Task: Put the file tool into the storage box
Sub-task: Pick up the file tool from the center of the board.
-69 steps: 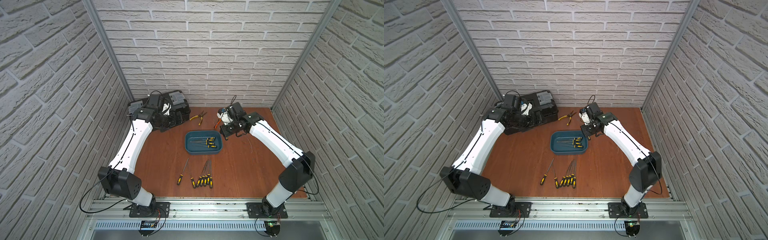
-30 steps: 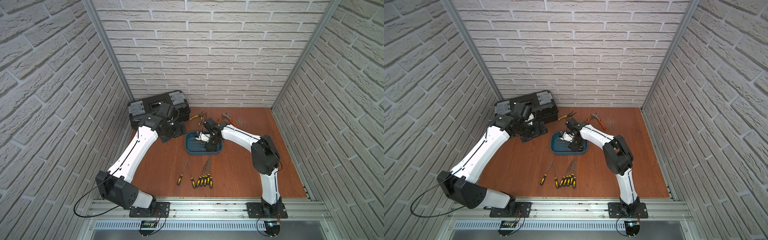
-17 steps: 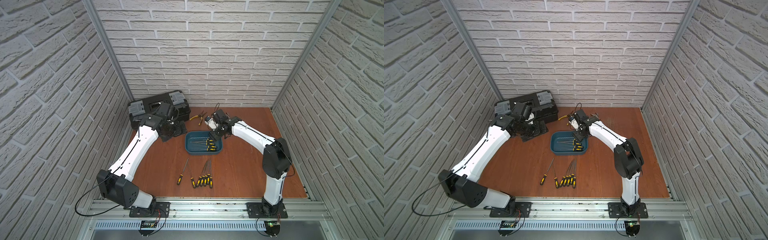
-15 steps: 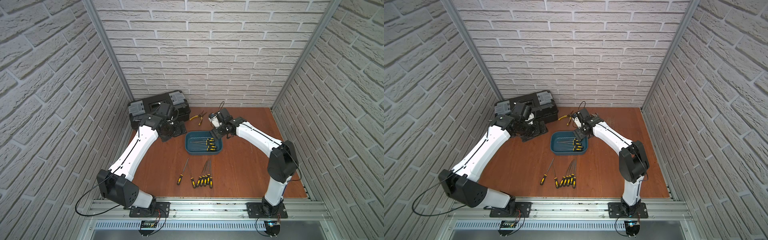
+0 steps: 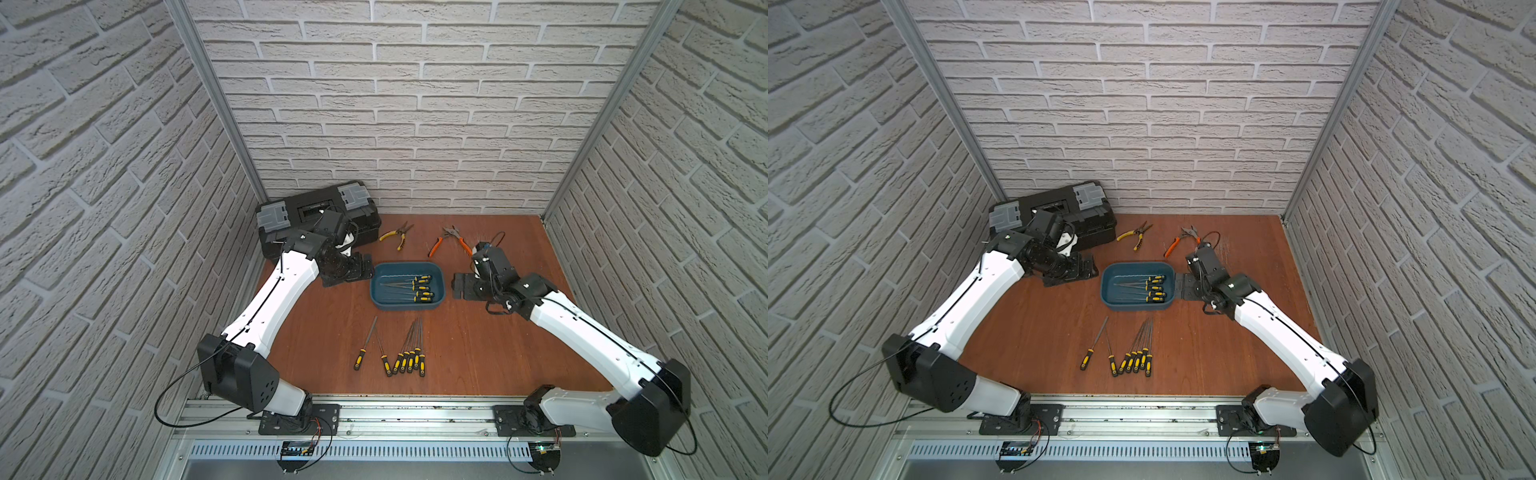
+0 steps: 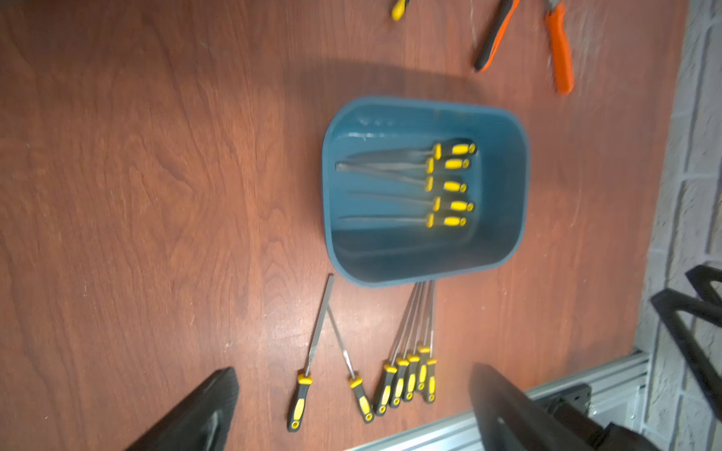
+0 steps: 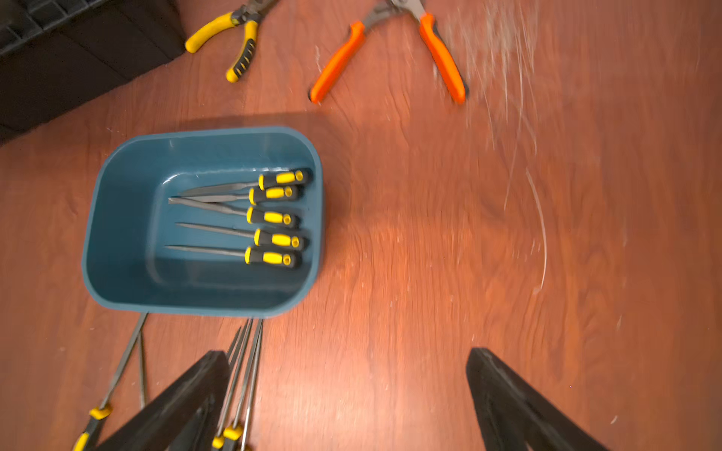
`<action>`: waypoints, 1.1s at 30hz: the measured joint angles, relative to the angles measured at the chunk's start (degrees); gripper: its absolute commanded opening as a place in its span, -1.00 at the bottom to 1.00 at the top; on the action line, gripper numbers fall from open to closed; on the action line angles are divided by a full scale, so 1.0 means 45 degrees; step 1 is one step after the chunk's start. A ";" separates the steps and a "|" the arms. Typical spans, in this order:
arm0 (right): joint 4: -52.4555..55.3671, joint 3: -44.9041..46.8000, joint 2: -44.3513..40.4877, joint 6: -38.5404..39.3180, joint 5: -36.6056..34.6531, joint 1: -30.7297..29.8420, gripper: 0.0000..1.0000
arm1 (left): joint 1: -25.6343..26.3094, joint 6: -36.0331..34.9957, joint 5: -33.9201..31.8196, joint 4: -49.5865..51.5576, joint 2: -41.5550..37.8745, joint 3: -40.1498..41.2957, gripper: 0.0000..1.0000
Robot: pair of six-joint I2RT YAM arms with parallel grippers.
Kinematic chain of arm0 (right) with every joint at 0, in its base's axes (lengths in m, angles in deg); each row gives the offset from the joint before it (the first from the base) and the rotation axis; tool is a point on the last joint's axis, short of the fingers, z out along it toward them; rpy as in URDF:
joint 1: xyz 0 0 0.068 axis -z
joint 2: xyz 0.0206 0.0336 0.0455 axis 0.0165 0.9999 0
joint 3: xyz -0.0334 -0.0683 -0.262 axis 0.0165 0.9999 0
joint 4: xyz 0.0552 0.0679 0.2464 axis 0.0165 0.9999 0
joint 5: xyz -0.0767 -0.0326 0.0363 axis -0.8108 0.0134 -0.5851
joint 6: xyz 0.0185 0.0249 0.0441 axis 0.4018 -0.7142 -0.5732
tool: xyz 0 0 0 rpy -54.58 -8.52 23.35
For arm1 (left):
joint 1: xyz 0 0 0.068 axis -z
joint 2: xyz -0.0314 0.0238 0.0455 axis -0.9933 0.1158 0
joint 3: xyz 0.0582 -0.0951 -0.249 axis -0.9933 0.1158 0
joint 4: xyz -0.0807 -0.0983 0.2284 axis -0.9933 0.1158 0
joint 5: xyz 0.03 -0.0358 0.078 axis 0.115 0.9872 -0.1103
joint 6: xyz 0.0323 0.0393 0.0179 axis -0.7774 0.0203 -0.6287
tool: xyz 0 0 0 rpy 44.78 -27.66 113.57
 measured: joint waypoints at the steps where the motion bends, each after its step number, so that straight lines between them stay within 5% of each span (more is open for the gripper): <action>1: -0.0015 0.0573 -0.0602 -0.0413 0.0151 0.0000 0.99 | 0.0000 -0.0083 0.0097 -0.0010 -0.0039 0.0238 0.97; 7: 0.0899 0.2103 -0.3094 -0.2458 0.0034 -0.1020 0.99 | 0.0000 -0.0593 0.0758 -0.0257 -0.0092 0.1642 0.97; 10: 0.1384 0.2093 -0.3060 -0.3181 -0.0408 -0.2278 0.77 | 0.0000 -0.0719 0.1030 -0.0583 -0.0092 0.2021 0.97; 21: 0.1486 0.1559 0.1190 -0.5285 -0.0879 -0.6159 0.55 | -0.0053 -0.0967 0.1399 -0.1073 -0.0092 0.3089 0.97; 33: 0.0058 0.1486 0.3687 -0.6295 0.0267 -0.7062 0.25 | -0.0675 -0.1107 0.1603 -0.1117 -0.0092 0.3497 0.97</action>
